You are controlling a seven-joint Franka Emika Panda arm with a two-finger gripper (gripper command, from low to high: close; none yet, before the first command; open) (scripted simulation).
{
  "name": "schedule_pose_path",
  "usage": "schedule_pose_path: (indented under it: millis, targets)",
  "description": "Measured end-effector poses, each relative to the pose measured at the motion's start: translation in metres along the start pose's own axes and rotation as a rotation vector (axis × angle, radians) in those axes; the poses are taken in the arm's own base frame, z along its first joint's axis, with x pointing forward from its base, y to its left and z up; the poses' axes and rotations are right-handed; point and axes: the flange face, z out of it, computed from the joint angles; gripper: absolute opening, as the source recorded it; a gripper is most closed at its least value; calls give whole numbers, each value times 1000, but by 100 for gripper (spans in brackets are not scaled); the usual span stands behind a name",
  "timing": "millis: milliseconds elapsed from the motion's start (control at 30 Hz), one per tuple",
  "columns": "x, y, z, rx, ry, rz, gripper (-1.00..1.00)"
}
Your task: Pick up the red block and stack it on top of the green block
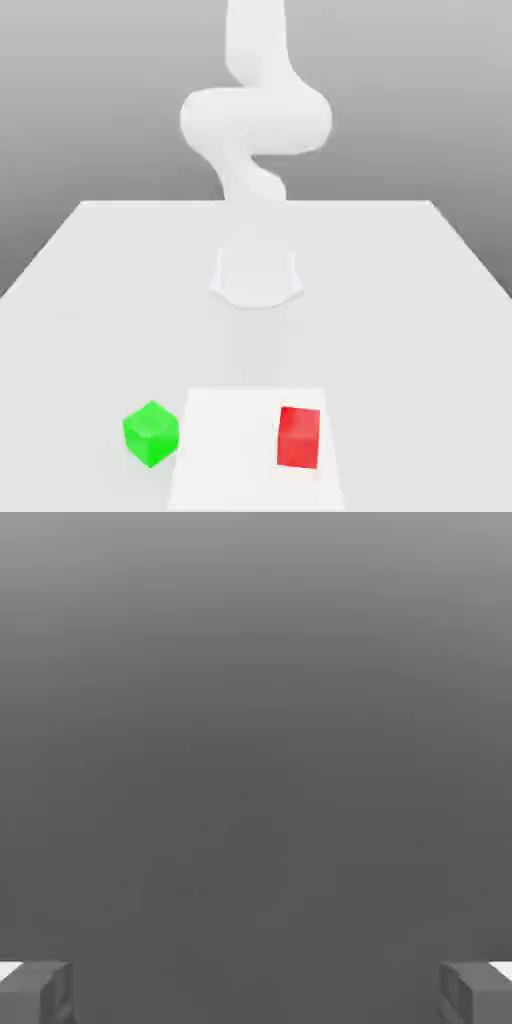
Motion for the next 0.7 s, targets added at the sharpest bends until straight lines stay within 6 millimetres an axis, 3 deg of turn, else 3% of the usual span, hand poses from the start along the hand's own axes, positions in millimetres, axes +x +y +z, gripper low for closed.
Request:
schedule_pose_path:
  millis: [167,367,533,700]
  targets:
    - [-29,12,114,-130,-107,24,0]
    - [-84,49,229,-279,-234,51,0]
    - [-143,97,305,-402,-342,75,0]
    - [-211,152,358,-520,-450,96,0]
